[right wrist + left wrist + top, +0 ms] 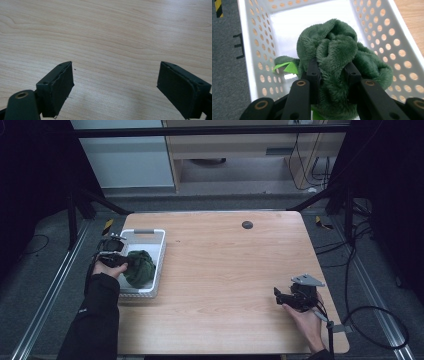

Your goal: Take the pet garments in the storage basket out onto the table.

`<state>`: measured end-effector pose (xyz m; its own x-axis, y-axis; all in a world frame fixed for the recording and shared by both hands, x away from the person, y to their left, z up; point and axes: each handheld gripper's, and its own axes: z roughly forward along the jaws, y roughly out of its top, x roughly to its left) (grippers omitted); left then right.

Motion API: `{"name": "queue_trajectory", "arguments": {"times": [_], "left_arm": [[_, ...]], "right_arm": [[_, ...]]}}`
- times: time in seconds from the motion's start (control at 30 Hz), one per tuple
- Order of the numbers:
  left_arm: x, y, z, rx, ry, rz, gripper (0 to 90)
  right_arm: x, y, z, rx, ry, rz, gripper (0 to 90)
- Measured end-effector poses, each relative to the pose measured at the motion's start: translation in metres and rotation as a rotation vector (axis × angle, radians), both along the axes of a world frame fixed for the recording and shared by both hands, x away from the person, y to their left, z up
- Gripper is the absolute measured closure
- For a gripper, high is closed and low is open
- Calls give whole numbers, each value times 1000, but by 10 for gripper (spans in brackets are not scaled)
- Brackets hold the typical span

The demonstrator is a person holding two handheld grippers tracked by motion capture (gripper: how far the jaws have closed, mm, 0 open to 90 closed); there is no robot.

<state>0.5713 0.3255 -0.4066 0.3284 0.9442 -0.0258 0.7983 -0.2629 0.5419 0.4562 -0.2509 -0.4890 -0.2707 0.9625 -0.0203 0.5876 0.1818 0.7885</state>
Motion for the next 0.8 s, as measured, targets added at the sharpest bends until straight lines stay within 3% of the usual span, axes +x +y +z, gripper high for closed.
{"name": "queue_trajectory", "arguments": {"times": [0.33,0.5,0.8], "left_arm": [[-11,3,22,8,-29,-67,722],[-20,3,42,9,-83,-88,724],[-36,-1,72,20,-131,-156,726]], "right_arm": [[0,0,0,-1,-1,-2,135],[0,0,0,-2,-2,-1,136],[0,-1,0,-5,-4,0,137]]}}
